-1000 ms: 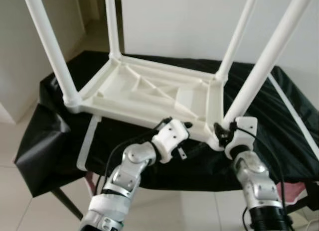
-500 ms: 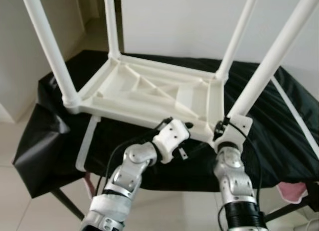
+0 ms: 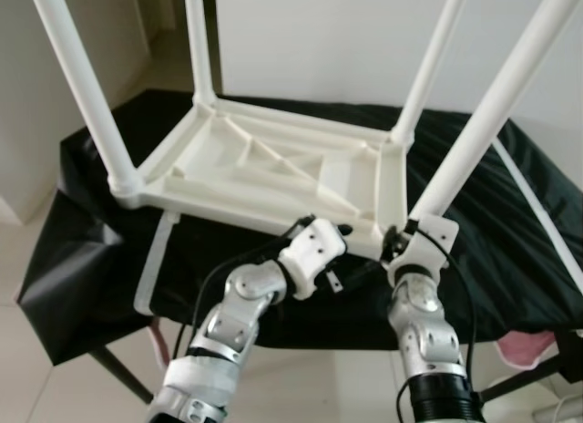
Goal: Building children table
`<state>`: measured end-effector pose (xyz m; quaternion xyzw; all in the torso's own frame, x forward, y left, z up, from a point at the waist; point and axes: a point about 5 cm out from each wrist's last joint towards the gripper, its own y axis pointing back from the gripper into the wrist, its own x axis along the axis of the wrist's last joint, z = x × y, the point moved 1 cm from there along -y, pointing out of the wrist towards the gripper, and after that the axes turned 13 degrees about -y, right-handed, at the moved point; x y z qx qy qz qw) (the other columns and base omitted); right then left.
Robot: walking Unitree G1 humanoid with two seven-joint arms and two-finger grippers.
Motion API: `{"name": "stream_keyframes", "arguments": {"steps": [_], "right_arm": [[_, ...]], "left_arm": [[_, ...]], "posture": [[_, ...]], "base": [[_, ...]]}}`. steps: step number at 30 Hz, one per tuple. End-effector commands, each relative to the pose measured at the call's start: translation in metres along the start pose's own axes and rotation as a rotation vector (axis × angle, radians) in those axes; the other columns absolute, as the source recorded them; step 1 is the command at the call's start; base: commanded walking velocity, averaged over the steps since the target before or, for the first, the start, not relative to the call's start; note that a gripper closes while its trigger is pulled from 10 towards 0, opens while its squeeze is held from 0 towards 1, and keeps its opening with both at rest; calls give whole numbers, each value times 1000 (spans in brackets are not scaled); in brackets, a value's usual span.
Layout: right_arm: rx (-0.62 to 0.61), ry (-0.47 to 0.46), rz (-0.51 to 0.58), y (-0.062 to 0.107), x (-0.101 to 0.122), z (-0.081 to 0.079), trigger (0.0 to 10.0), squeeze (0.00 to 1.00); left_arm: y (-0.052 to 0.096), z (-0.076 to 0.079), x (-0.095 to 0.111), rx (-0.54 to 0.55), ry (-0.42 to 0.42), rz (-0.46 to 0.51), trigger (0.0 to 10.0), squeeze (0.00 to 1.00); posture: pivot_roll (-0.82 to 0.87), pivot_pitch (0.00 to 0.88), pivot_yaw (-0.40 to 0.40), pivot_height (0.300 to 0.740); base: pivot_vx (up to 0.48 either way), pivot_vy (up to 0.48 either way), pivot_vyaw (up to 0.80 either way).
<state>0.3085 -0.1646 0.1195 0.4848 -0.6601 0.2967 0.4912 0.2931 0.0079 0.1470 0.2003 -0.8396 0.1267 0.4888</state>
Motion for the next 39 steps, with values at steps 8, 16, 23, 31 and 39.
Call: {"name": "stream_keyframes", "arguments": {"steps": [8, 16, 23, 31, 39], "right_arm": [[162, 6, 50, 0, 13, 22, 10000, 1000], [414, 71, -29, -4, 15, 34, 10000, 0], [676, 179, -140, -8, 16, 37, 10000, 0], [761, 316, -161, -27, 23, 32, 10000, 0], [797, 354, -199, -33, 17, 30, 1882, 0]], "left_arm": [[0, -4, 0, 98, -1, -25, 10000, 0], [0, -3, 0, 88, 1, -26, 10000, 0], [-1, -3, 0, 83, -3, -24, 10000, 0], [-2, -6, 2, 82, -13, -19, 10000, 0], [-4, -11, 3, 91, -18, -16, 10000, 0]], "posture": [[-39, 4, -65, 740], [-45, 4, -57, 740], [-45, 0, -54, 740], [-45, 0, -45, 740], [-38, 0, -49, 740]], "base": [[0, 0, 0], [0, 0, 0], [0, 0, 0], [0, 0, 0], [0, 0, 0]]}}
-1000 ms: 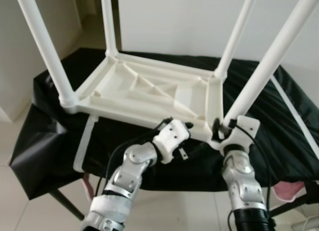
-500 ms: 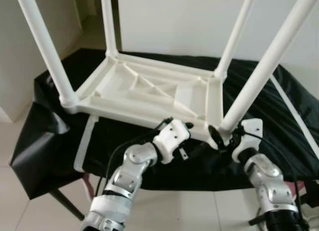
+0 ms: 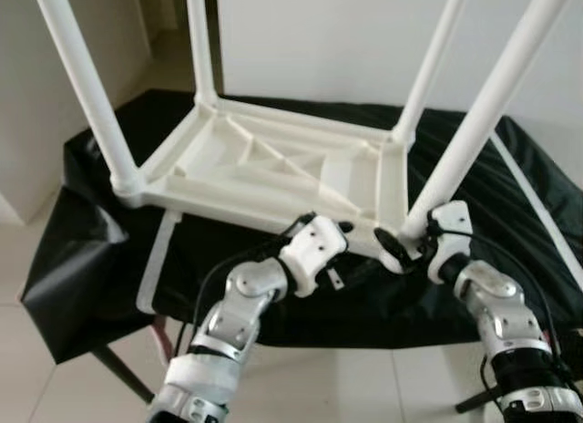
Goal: Building children table
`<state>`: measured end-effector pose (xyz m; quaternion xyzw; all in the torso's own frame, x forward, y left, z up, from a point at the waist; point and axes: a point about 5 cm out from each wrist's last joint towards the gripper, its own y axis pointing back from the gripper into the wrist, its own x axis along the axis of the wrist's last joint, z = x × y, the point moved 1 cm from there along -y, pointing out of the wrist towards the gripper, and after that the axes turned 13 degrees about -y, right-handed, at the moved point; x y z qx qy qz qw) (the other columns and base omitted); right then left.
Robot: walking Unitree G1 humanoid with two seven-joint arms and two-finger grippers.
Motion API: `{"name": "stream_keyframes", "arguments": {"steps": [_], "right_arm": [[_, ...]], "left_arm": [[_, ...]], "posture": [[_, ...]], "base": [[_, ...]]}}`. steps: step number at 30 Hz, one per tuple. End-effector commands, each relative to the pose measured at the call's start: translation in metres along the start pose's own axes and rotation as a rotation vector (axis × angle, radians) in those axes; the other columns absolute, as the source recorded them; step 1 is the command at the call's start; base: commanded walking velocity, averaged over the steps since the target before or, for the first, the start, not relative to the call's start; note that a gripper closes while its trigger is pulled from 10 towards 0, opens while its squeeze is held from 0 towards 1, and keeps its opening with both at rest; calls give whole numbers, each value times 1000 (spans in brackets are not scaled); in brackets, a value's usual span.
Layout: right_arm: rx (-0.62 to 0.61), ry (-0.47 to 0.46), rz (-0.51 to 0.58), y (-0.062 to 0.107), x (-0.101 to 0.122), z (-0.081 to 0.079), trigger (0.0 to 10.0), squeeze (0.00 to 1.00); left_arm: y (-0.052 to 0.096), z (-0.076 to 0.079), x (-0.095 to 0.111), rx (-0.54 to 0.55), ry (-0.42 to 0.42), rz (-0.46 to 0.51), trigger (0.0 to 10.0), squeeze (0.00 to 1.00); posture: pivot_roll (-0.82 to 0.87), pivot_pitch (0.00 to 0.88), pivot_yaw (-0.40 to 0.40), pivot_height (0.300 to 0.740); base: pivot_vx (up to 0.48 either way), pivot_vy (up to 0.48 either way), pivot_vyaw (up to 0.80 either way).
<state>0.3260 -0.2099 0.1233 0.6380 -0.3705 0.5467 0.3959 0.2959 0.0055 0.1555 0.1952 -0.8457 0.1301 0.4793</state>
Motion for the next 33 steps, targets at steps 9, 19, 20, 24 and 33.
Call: {"name": "stream_keyframes", "arguments": {"steps": [9, 19, 20, 24, 33], "right_arm": [[64, 40, -59, -1, -10, 0, 0, 0], [-14, -9, -84, 4, -19, 7, 10000, 0], [-14, -9, -84, 4, -19, 7, 10000, 0], [-120, -40, -66, 5, -21, 11, 10000, 0], [-387, -136, -26, 4, -25, 4, 10000, 0]], "left_arm": [[0, -6, -3, 95, 1, -33, 10000, 0], [1, -4, -3, 92, 1, -32, 10000, 0], [1, -4, -3, 92, 1, -32, 10000, 0], [2, -3, -4, 91, 3, -34, 10000, 0], [3, 0, -5, 81, 5, -34, 10000, 0]], "posture": [[-37, 0, -50, 740], [-34, 0, -55, 740], [-34, 0, -55, 740], [-34, 0, -56, 740], [-38, 0, -54, 740]], "base": [[0, 0, 0], [0, 0, 0], [0, 0, 0], [0, 0, 0], [0, 0, 0]]}}
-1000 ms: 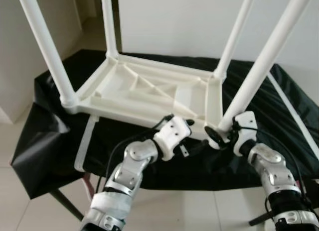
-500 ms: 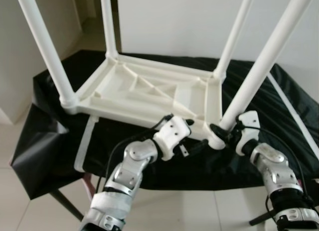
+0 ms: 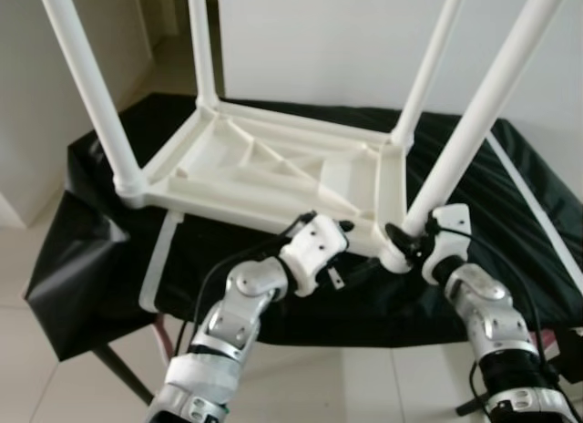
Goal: Building children table
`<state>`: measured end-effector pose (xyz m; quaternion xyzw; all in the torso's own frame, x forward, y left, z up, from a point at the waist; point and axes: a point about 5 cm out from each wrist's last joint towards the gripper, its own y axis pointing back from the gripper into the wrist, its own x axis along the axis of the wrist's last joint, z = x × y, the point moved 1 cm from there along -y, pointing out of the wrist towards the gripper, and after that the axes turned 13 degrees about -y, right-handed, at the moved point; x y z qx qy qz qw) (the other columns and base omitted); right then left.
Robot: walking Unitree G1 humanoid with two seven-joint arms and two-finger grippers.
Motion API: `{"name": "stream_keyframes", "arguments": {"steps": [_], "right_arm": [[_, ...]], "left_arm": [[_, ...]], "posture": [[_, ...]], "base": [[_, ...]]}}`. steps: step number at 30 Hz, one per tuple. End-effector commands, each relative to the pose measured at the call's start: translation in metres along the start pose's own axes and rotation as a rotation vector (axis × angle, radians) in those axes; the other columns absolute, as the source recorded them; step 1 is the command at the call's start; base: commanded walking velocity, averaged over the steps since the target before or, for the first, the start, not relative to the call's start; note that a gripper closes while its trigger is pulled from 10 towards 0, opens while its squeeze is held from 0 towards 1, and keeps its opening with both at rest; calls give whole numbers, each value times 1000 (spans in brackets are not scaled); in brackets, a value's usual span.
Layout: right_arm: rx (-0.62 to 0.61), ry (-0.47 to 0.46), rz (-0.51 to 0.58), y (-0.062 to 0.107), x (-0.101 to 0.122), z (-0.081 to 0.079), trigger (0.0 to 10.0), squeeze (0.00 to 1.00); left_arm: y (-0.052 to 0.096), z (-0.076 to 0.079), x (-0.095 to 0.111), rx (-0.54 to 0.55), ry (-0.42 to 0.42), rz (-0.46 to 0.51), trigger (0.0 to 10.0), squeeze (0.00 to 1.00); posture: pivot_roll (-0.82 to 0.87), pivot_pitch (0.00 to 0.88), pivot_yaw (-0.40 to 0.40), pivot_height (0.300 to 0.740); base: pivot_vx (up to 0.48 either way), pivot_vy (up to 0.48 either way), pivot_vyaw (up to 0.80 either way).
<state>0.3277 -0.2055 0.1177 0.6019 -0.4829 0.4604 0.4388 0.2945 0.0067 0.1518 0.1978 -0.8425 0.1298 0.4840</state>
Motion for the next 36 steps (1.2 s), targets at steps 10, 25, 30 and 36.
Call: {"name": "stream_keyframes", "arguments": {"steps": [10, 25, 30, 36], "right_arm": [[-365, -70, -19, 12, -29, -8, 10000, 0], [-525, -169, 36, 14, -35, -37, 10000, 0], [-461, -118, 67, 10, -28, -47, 10000, 0], [-450, -82, 84, 8, -24, -48, 10000, 0]], "left_arm": [[0, -1, -1, 73, -4, -23, 10000, 0], [-1, -3, 0, 90, -5, -19, 10000, 0], [0, -4, 0, 96, -6, -22, 10000, 0], [0, -6, -1, 105, -15, -23, 10000, 0]], "posture": [[-35, 0, -54, 740], [-10, 0, -73, 740], [-6, 0, -75, 740], [-2, 0, -78, 740]], "base": [[0, 0, 0], [0, 0, 0], [0, 0, 0], [0, 0, 0]]}}
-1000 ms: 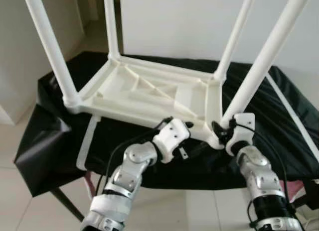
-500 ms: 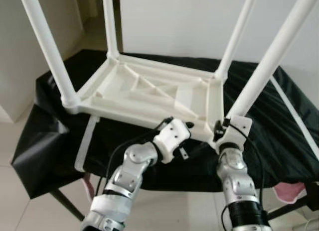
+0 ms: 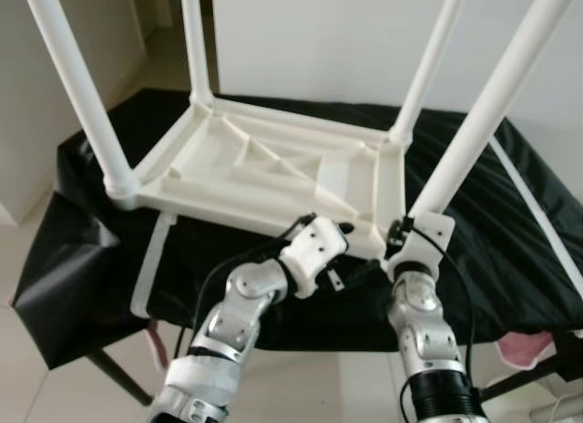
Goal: Building children table
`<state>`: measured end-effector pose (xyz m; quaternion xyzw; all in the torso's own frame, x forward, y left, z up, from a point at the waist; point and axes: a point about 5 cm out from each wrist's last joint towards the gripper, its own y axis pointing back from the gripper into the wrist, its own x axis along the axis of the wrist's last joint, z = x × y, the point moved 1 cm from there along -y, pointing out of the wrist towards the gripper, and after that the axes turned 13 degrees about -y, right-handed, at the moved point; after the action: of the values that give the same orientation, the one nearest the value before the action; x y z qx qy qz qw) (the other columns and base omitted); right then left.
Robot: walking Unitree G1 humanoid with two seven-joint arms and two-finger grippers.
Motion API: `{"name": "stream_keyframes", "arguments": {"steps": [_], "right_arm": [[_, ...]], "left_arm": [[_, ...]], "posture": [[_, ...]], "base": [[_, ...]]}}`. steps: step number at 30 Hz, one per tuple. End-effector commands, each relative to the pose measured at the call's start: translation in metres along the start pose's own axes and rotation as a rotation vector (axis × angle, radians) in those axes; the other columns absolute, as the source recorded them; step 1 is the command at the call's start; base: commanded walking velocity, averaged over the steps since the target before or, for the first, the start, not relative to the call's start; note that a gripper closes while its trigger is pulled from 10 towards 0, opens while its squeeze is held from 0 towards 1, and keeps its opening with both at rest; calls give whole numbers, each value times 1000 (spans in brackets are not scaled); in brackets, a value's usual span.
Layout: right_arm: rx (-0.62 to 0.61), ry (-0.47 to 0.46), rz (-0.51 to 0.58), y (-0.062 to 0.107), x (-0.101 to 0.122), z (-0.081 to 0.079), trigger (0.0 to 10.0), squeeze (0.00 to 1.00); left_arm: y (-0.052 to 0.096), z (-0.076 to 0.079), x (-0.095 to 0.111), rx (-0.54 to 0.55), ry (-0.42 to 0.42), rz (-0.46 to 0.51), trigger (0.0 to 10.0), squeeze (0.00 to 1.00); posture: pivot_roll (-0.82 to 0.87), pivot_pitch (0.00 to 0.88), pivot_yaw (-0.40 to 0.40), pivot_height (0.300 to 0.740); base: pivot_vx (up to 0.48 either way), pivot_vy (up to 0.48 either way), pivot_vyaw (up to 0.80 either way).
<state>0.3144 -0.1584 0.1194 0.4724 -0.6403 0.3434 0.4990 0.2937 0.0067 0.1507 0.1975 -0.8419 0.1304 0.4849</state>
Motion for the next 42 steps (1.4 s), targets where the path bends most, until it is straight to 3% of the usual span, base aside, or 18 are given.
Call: {"name": "stream_keyframes", "arguments": {"steps": [1, 9, 16, 17, 21, 23, 25, 26, 28, 29, 31, 34, 37, 38, 39, 40, 42], "right_arm": [[-2, 35, -62, 3, -14, 3, 10000, 1000], [25, 28, -30, 1, -7, 5, 10000, 1000], [198, 5, -4, 4, 4, 21, 10000, 1000], [233, 8, -9, 5, 5, 28, 10000, 0], [338, 39, -36, 1, 7, 46, 10000, 0], [338, 39, -36, 1, 7, 46, 10000, 0], [456, 83, -65, -3, 9, 50, 10000, 0], [531, 109, -84, -5, 11, 48, 10000, 0], [531, 109, -84, -5, 11, 48, 10000, 0], [604, 140, -106, -8, 13, 46, 10000, 0], [604, 140, -106, -8, 13, 46, 10000, 0], [743, 219, -162, -16, 18, 42, 10000, 0], [796, 250, -178, -17, 19, 38, 10000, 0], [810, 257, -179, -18, 19, 35, 7412, 0], [810, 257, -179, -18, 19, 35, 7412, 0], [838, 269, -189, -19, 19, 34, 196, 0], [849, 272, -193, -19, 19, 34, 196, 0]], "left_arm": [[-1, -7, 0, 106, -19, -24, 10000, 0], [-1, -7, 1, 104, -21, -21, 10000, 0], [-2, -9, 2, 103, -26, -18, 10000, 0], [-2, -9, 1, 102, -28, -18, 10000, 0], [-3, -8, 2, 93, -28, -14, 10000, 0], [-3, -8, 2, 93, -28, -14, 10000, 0], [-4, -7, 2, 80, -30, -11, 10000, 0], [-4, -7, 2, 77, -31, -10, 10000, 0], [-4, -7, 2, 77, -31, -10, 10000, 0], [-5, -8, 3, 75, -32, -9, 10000, 0], [-5, -8, 3, 75, -32, -9, 10000, 0], [-5, -11, 4, 78, -37, -7, 10000, 0], [-4, -13, 4, 79, -40, -7, 10000, 0], [-4, -13, 4, 80, -40, -8, 10000, 0], [-4, -13, 4, 80, -40, -8, 10000, 0], [-4, -13, 4, 85, -40, -9, 10000, 0], [-4, -14, 4, 87, -40, -9, 10000, 0]], "posture": [[-2, 0, -77, 740], [-6, 0, -74, 740], [-12, 0, -68, 740], [-13, 0, -66, 740], [-28, 0, -54, 740], [-28, 0, -54, 740], [-34, 0, -46, 740], [-35, 0, -44, 740], [-35, 0, -44, 740], [-35, 0, -43, 740], [-35, 0, -43, 740], [-33, 0, -37, 740], [-31, 0, -37, 740], [-28, 0, -40, 740], [-28, 0, -40, 740], [-27, 0, -43, 740], [-27, 0, -43, 740]], "base": [[0, 0, 0], [0, 0, 0], [0, 0, 0], [0, 0, 0], [0, 0, 0], [0, 0, 0], [0, 0, 0], [0, 0, 0], [0, 0, 0], [0, 0, 0], [0, 0, 0], [0, 0, 0], [0, 0, 0], [0, 0, 0], [0, 0, 0], [0, 0, 0], [0, 0, 0]]}}
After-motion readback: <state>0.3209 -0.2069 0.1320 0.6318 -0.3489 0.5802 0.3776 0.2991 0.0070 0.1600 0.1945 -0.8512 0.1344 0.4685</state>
